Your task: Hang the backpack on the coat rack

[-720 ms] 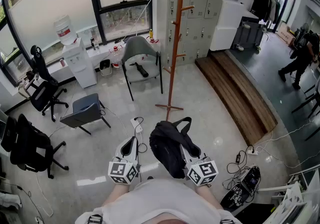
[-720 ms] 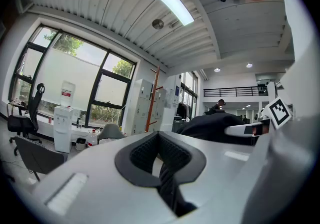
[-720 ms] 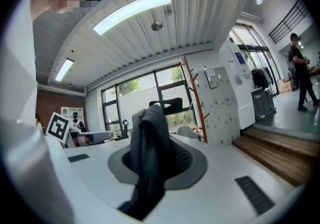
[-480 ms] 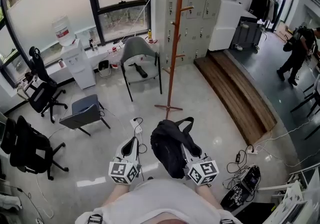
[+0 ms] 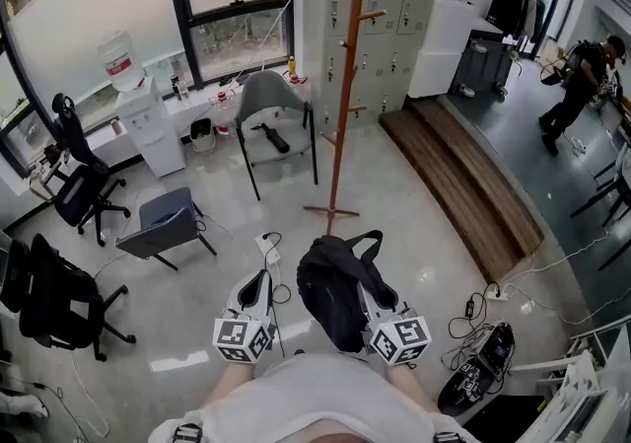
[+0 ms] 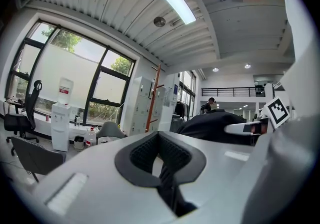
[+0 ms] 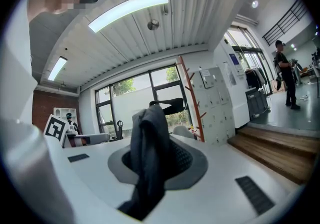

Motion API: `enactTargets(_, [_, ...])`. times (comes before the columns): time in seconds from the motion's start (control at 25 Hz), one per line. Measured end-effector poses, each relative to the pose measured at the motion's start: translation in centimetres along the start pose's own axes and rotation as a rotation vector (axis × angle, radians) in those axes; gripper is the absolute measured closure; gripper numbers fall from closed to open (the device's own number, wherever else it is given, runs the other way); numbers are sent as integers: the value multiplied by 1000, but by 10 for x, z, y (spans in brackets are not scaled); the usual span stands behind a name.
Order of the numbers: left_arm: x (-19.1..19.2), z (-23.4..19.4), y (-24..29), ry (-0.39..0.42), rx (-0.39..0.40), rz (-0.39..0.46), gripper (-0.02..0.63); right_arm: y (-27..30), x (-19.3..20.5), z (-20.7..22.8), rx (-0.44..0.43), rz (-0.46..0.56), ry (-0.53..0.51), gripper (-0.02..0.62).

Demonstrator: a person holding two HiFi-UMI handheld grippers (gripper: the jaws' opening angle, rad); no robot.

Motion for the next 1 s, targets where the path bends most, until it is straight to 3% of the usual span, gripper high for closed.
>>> enactTargets(0.6, [6,-52,7,-34,53,-26,597,34,-10,-23,45,8,2,518])
enactTargets(1.0, [-6,-80,43,-34,22,-40,597,84,-20,0,13,-19,20,518])
Point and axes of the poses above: the fingertips, and each gripper's own axes: y forward along the fingers, z to its right, x out of its underside, the point moved 10 cm from there along -y, backward along the fingers, and after that the axes turned 12 degrees about -z, right-handed, at the moved point
